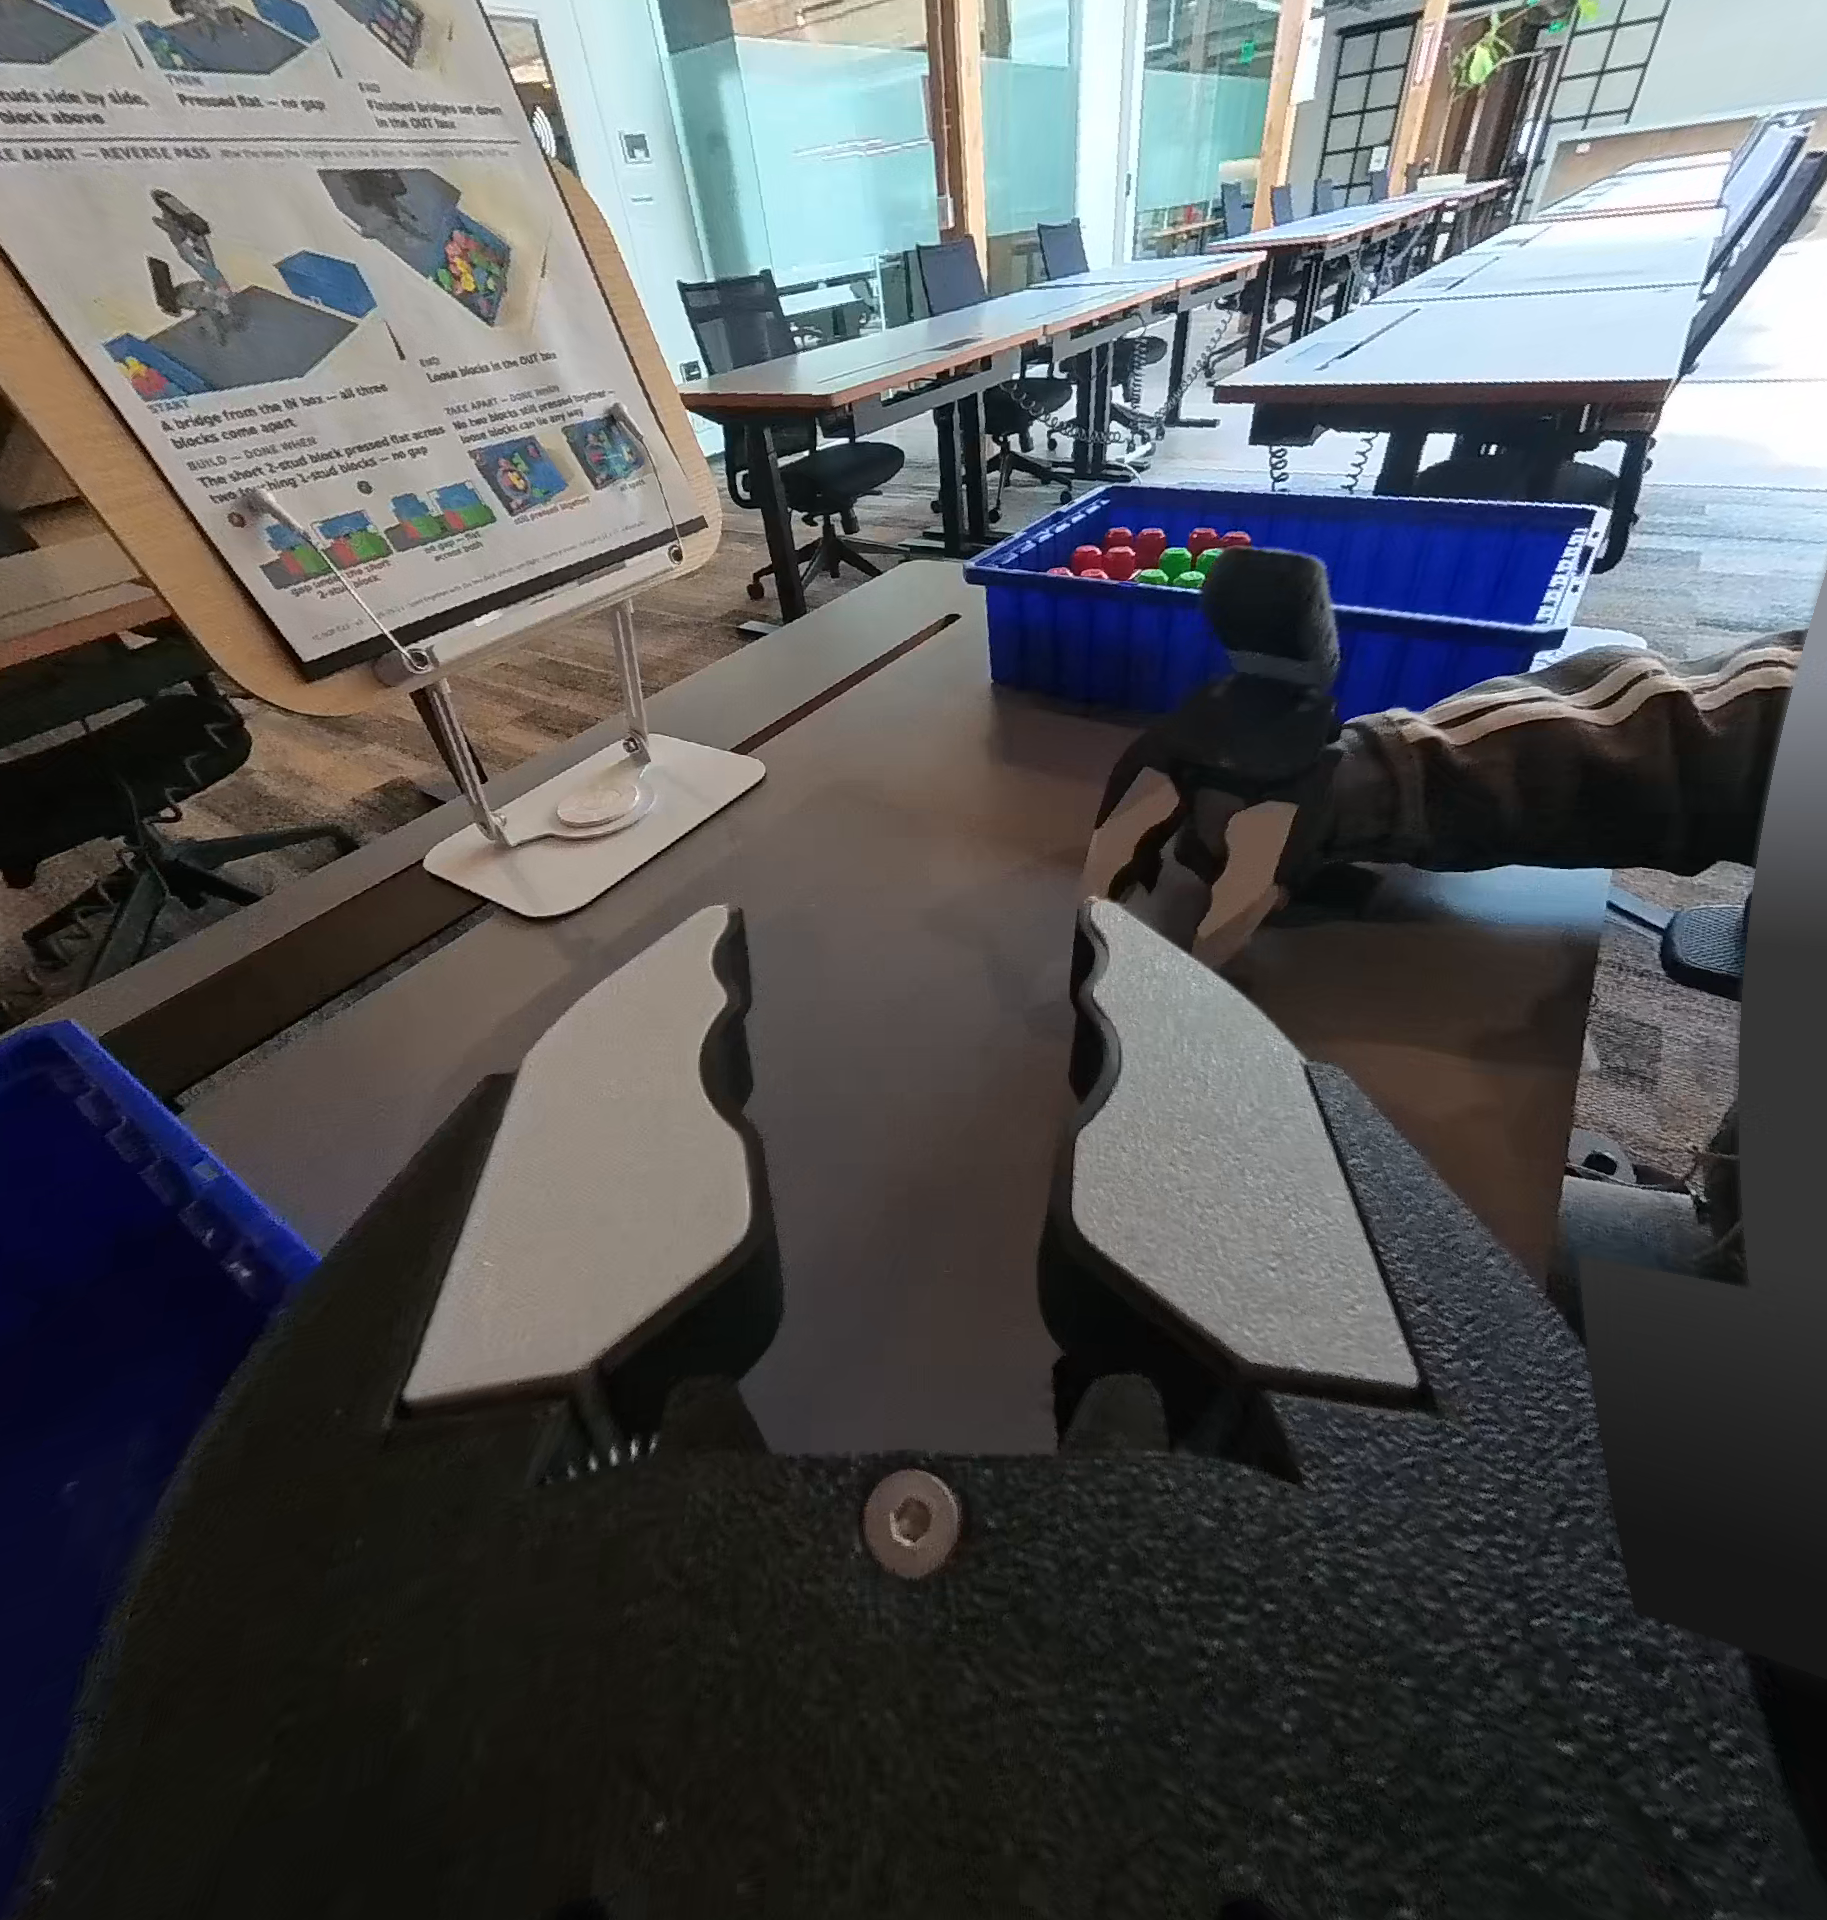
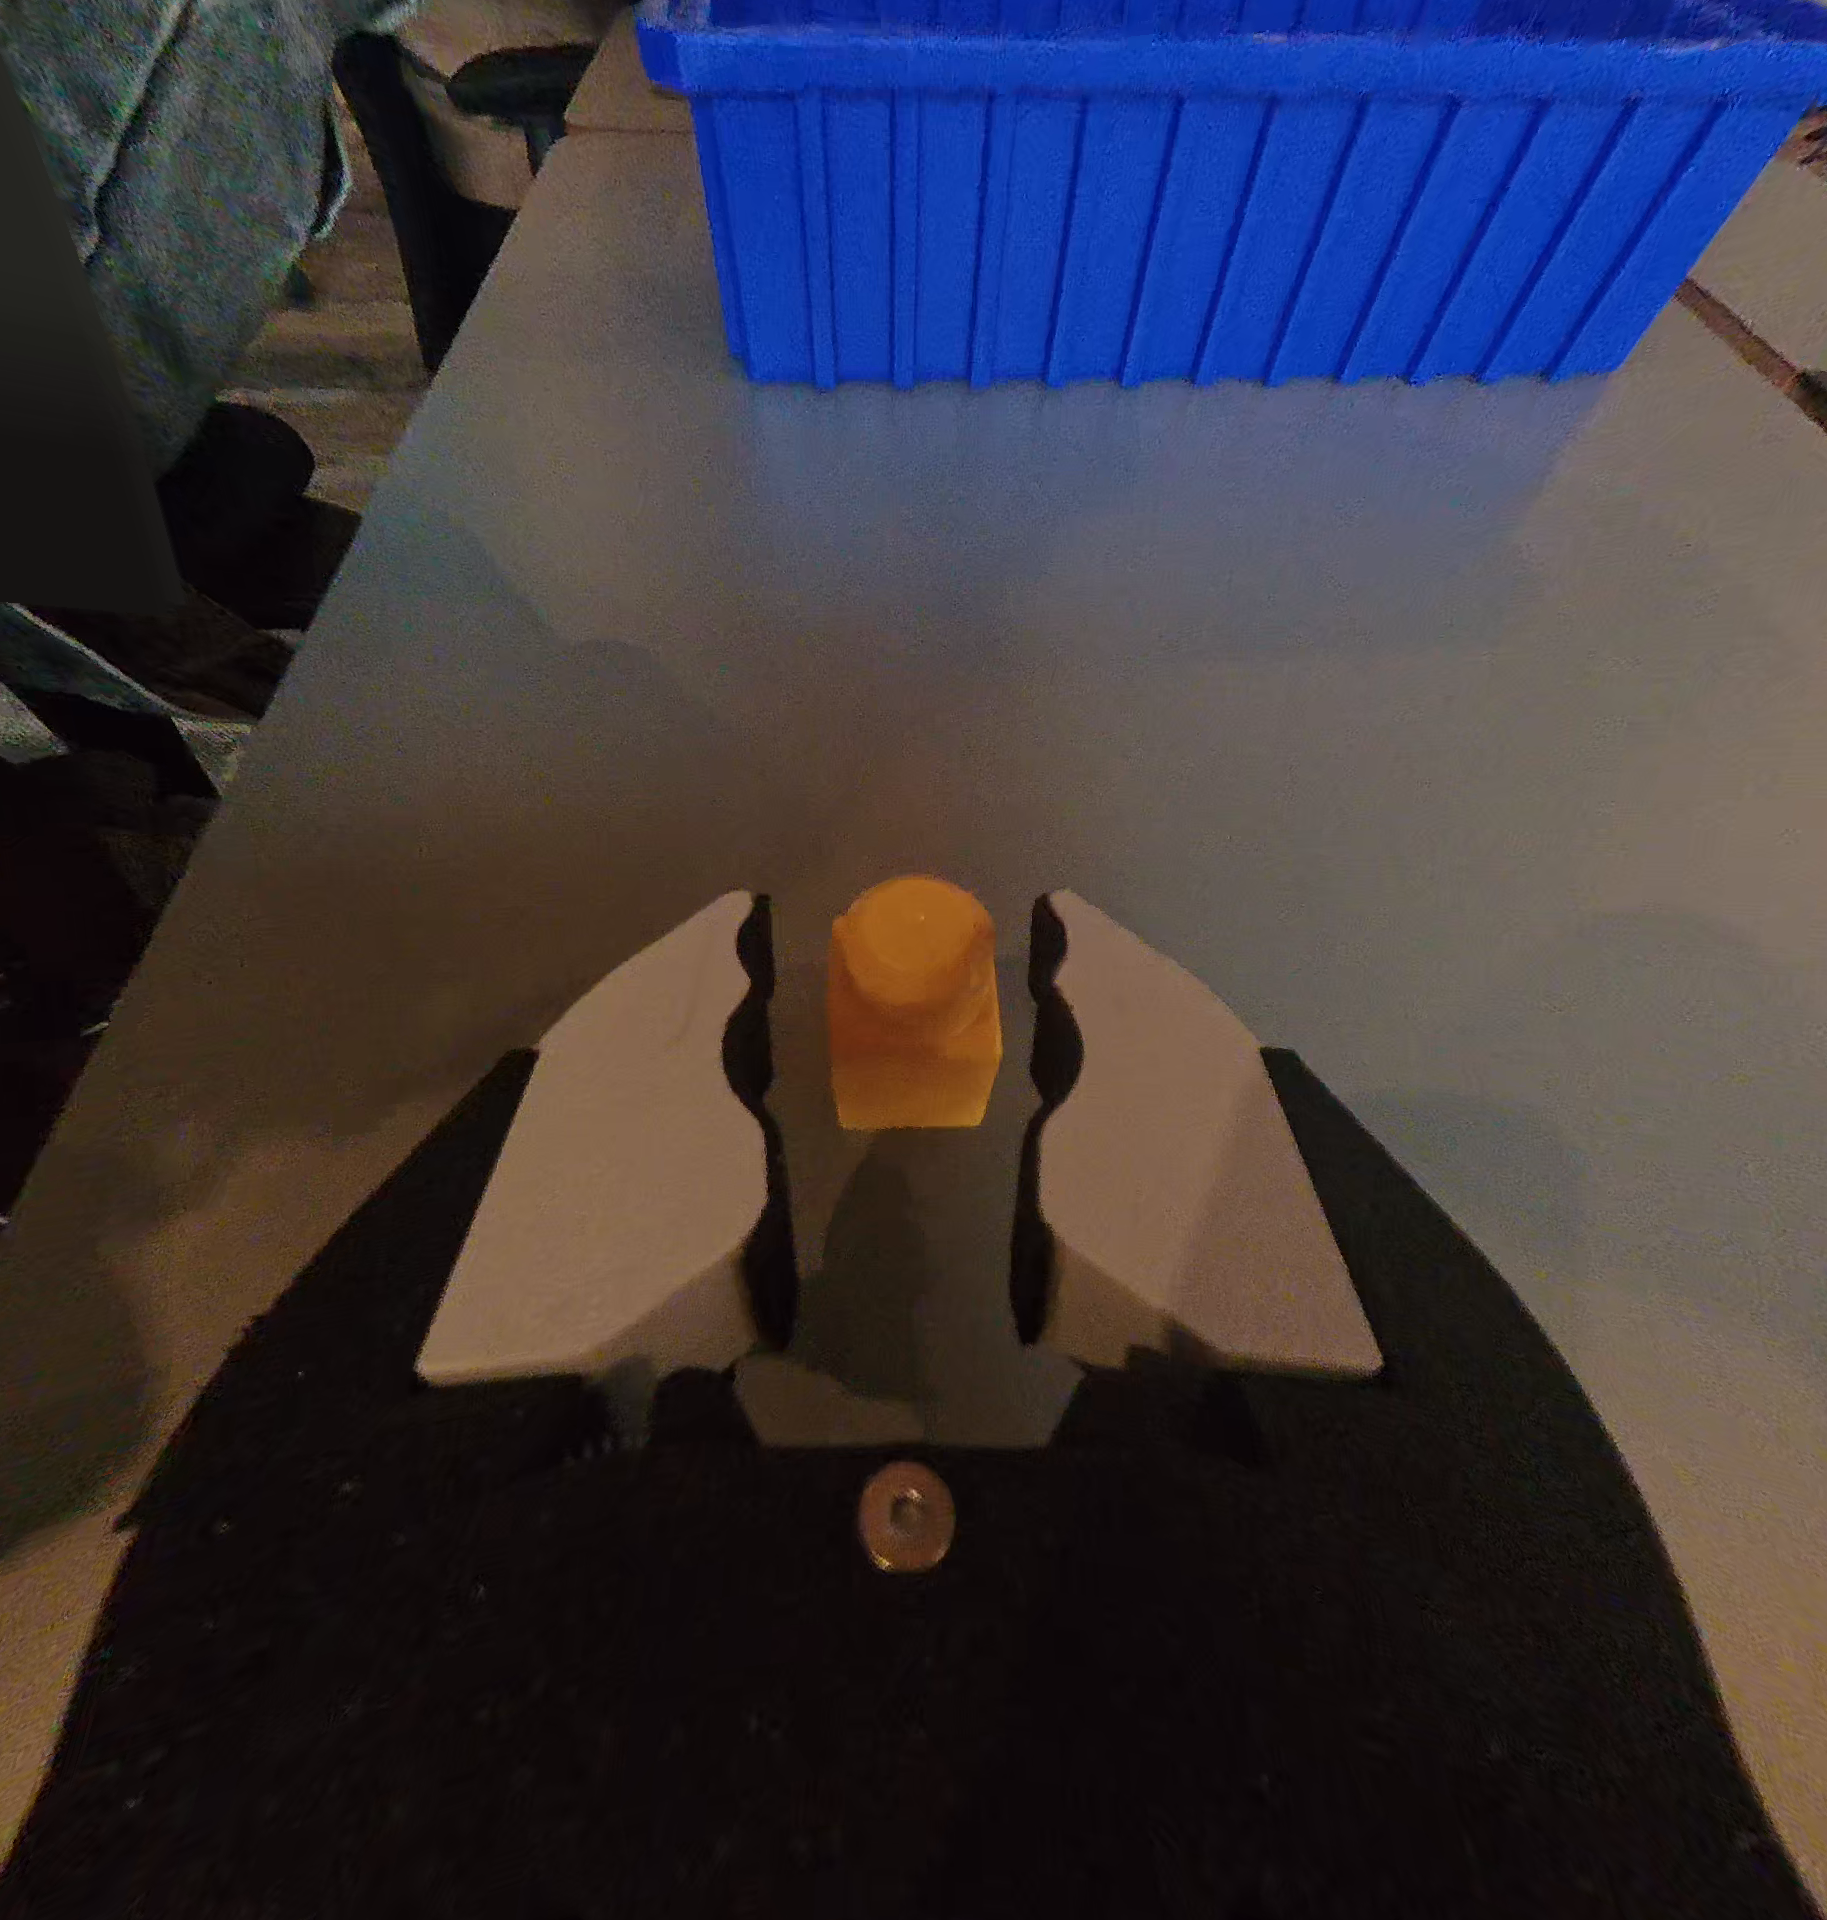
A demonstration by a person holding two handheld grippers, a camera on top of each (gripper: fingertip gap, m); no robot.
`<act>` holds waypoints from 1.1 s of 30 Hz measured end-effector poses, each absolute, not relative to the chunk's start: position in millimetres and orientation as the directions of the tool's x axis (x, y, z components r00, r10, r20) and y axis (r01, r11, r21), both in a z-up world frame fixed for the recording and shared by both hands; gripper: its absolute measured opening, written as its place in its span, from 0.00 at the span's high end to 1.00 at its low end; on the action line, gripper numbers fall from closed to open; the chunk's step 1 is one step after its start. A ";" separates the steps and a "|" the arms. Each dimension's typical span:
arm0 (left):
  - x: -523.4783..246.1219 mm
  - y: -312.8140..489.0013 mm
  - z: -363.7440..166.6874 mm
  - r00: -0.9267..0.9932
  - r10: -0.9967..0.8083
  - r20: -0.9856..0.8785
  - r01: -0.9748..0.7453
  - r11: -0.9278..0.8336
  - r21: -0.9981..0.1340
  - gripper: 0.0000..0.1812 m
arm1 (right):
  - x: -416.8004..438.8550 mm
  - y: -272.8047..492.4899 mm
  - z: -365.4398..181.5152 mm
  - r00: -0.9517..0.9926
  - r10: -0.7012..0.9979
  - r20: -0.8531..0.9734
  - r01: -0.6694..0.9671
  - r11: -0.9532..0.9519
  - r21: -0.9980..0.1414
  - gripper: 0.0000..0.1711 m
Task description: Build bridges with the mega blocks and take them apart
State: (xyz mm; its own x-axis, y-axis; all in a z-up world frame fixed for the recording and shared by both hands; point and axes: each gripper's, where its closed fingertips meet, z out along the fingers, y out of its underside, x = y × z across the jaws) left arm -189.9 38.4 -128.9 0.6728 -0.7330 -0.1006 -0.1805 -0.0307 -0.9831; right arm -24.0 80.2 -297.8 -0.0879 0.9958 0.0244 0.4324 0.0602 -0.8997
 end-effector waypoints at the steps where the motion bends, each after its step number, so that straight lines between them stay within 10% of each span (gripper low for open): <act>1: -192.3 38.8 -128.6 0.680 -0.726 -0.102 -0.182 -0.032 -0.983 0.66 | -23.5 80.0 -294.3 -0.083 0.996 0.022 0.427 0.056 -0.902 0.72; 8: -237.5 33.6 -117.9 0.760 -0.646 -0.076 -0.164 -0.078 -0.983 0.68 | -10.3 75.7 -259.3 -0.020 1.000 0.004 0.402 0.012 -0.916 0.53; 33: -446.3 54.4 -209.6 0.655 -0.721 -0.228 -0.656 -0.391 -0.646 0.68 | 8.0 97.3 -171.9 0.373 0.921 0.109 0.336 -0.024 -0.942 0.52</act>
State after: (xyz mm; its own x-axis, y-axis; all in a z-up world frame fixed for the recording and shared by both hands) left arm -446.3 54.4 -209.6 0.6546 -0.7209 -0.2278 -0.6557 -0.3914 -0.6456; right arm 8.0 97.3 -171.9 0.3728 0.9215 0.1092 0.3357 -0.0242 -0.9417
